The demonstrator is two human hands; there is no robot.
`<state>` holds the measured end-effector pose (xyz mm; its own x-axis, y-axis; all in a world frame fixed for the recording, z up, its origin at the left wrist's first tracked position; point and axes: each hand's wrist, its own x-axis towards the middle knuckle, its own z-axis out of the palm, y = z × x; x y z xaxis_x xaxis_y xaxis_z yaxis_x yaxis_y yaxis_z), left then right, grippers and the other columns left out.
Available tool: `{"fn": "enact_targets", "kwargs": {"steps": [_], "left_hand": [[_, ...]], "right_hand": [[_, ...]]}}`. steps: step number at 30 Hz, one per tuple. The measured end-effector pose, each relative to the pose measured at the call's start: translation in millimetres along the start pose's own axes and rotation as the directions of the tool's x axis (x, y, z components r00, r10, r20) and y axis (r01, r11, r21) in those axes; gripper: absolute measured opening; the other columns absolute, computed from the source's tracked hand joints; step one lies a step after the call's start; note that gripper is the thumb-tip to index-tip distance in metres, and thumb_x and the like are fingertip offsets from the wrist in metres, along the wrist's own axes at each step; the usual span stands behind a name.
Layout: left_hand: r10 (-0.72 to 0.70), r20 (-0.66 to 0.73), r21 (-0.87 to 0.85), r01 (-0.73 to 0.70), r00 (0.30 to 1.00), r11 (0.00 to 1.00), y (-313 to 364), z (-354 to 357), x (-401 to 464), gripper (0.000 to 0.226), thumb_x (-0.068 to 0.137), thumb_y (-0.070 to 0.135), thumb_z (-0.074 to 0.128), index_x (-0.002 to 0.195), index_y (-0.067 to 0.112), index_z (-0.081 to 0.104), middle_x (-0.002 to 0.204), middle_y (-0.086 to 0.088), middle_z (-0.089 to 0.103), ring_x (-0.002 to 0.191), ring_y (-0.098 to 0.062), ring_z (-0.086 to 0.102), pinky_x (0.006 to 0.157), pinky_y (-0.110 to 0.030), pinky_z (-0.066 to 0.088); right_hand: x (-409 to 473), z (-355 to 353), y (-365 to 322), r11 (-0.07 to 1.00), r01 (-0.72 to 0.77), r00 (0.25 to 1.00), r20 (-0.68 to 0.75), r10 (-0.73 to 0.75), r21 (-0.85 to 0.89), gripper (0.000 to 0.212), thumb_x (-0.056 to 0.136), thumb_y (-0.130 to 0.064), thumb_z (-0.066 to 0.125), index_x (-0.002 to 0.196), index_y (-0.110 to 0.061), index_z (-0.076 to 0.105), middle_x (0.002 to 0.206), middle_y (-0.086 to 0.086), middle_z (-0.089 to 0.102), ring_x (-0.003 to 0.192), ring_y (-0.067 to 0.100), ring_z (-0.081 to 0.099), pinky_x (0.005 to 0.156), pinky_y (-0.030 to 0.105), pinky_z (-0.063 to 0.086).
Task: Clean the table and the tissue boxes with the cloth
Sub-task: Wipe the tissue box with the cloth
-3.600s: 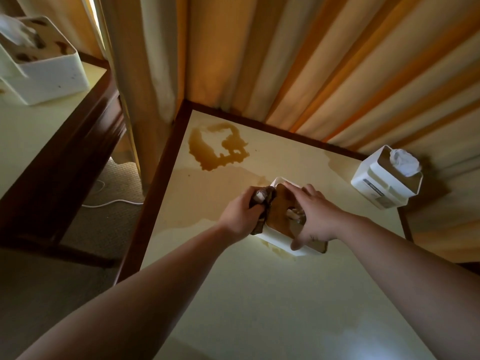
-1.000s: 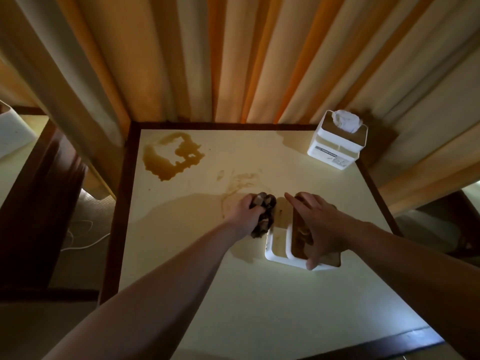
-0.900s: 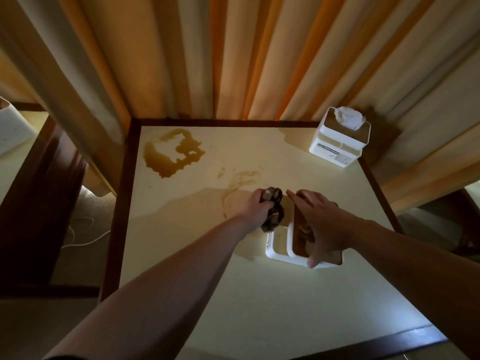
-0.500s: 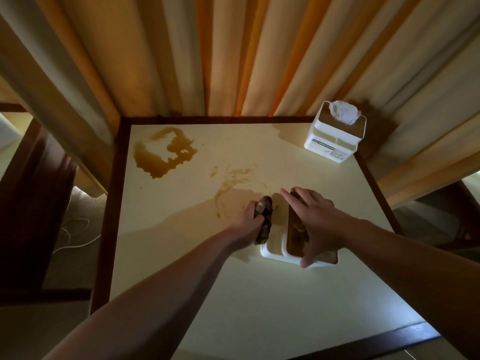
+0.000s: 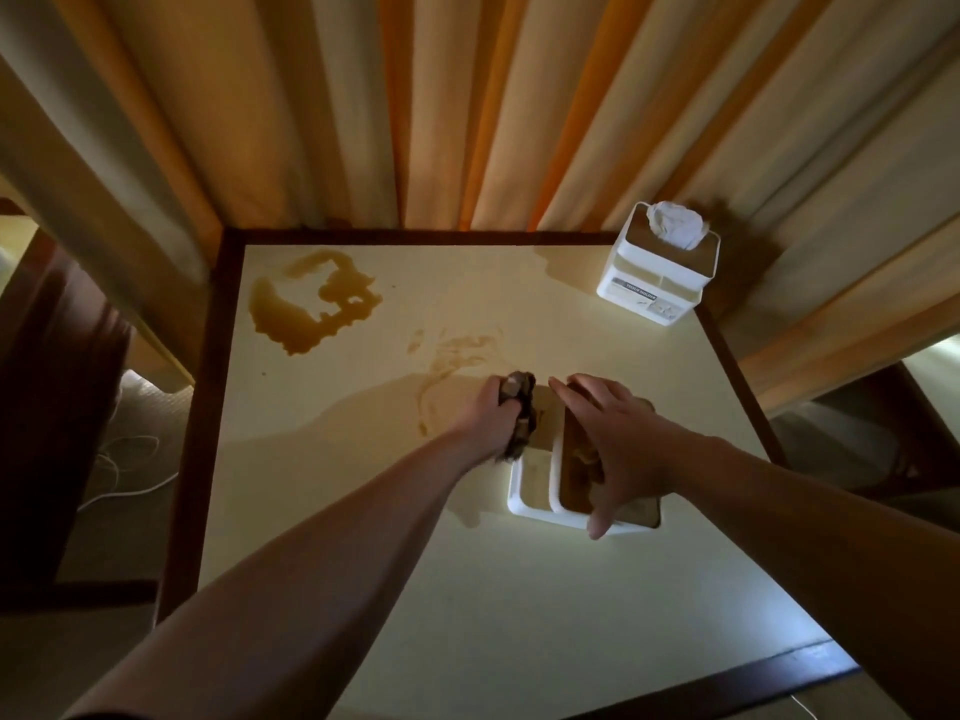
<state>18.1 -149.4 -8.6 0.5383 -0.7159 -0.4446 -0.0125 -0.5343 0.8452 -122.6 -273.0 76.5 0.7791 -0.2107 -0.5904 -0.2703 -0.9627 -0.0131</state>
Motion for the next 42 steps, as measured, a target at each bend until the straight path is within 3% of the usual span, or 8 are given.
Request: {"fn": "enact_targets", "kwargs": {"steps": [3, 8, 16, 21, 28, 35, 39, 42], "left_hand": [[-0.024, 0.006, 0.05, 0.024, 1.0, 0.998, 9, -2, 15, 0.018, 0.108, 0.018, 0.038, 0.122, 0.011, 0.047, 0.09, -0.003, 0.052, 0.077, -0.015, 0.048, 0.06, -0.03, 0.034], [0.027, 0.025, 0.093, -0.029, 0.999, 0.995, -10, 1, -8, 0.027, 0.106, 0.018, 0.04, 0.131, 0.011, 0.048, 0.108, -0.011, 0.062, 0.088, -0.02, 0.057, 0.068, -0.033, 0.045], [-0.066, 0.066, -0.205, 0.078, 0.996, 0.976, -40, 16, -73, 0.018, 0.105, 0.001, 0.037, 0.12, 0.008, 0.045, 0.083, -0.007, 0.055, 0.062, -0.014, 0.053, 0.046, -0.021, 0.05], [-0.031, -0.001, -0.132, 0.031, 1.0, 0.991, -32, 13, -48, 0.017, 0.106, 0.018, 0.043, 0.122, 0.019, 0.049, 0.092, -0.005, 0.066, 0.075, -0.018, 0.064, 0.059, -0.036, 0.059], [0.016, -0.02, 0.026, -0.015, 1.0, 1.0, 6, -1, 11, 0.027, 0.107, 0.015, 0.042, 0.131, 0.007, 0.05, 0.109, -0.009, 0.055, 0.096, -0.023, 0.051, 0.062, -0.028, 0.035], [0.029, 0.042, -0.017, -0.029, 0.999, 0.999, -24, 1, -12, 0.031, 0.106, 0.02, 0.042, 0.136, 0.016, 0.048, 0.113, -0.01, 0.063, 0.102, -0.027, 0.061, 0.084, -0.041, 0.054], [0.015, 0.044, -0.072, -0.012, 0.999, 0.997, -40, 5, -46, 0.029, 0.103, 0.009, 0.043, 0.131, 0.013, 0.049, 0.092, -0.004, 0.06, 0.075, -0.014, 0.058, 0.054, -0.02, 0.05], [0.006, 0.084, -0.203, 0.011, 0.996, 0.979, -44, 8, -59, 0.025, 0.104, 0.002, 0.042, 0.126, 0.011, 0.05, 0.083, -0.006, 0.061, 0.061, -0.012, 0.057, 0.047, -0.022, 0.051]], "right_hand": [[0, 0, 0, 1.0, 0.007, 1.0, -0.014, -0.007, 0.007, 0.163, 0.04, -0.083, 0.087, 0.157, -0.031, -0.014, 0.162, 0.0, 0.01, 0.15, 0.032, 0.019, 0.118, 0.06, 0.034], [0, 3, 1, 1.0, -0.004, 1.0, -0.02, 0.004, 0.005, 0.168, 0.039, -0.082, 0.088, 0.157, -0.037, -0.022, 0.164, -0.003, 0.004, 0.151, 0.035, 0.014, 0.118, 0.061, 0.034], [1, 2, -4, 0.996, -0.056, 0.998, -0.014, 0.057, 0.063, 0.172, 0.036, -0.08, 0.09, 0.15, -0.046, -0.035, 0.166, -0.006, -0.01, 0.154, 0.031, 0.002, 0.122, 0.056, 0.029], [-1, 2, -3, 0.998, -0.036, 0.999, -0.015, 0.037, 0.054, 0.168, 0.041, -0.079, 0.09, 0.155, -0.041, -0.028, 0.166, -0.007, -0.009, 0.154, 0.032, 0.001, 0.121, 0.057, 0.027], [2, 6, 3, 1.0, 0.0, 0.999, -0.038, 0.001, 0.025, 0.167, 0.039, -0.084, 0.087, 0.16, -0.027, -0.013, 0.162, 0.002, 0.012, 0.149, 0.033, 0.02, 0.118, 0.059, 0.033], [3, 7, 0, 0.999, -0.032, 0.999, -0.014, 0.032, 0.029, 0.17, 0.042, -0.078, 0.09, 0.159, -0.031, -0.023, 0.166, -0.004, -0.001, 0.154, 0.034, 0.008, 0.12, 0.06, 0.027], [3, 3, -6, 0.994, -0.094, 0.996, 0.016, 0.093, 0.047, 0.172, 0.042, -0.077, 0.091, 0.157, -0.035, -0.028, 0.166, -0.011, -0.011, 0.156, 0.032, -0.001, 0.121, 0.058, 0.027], [1, 1, -9, 0.995, -0.091, 0.996, 0.021, 0.091, 0.044, 0.171, 0.041, -0.078, 0.091, 0.157, -0.037, -0.028, 0.165, -0.012, -0.013, 0.156, 0.031, -0.001, 0.121, 0.058, 0.027]]}}
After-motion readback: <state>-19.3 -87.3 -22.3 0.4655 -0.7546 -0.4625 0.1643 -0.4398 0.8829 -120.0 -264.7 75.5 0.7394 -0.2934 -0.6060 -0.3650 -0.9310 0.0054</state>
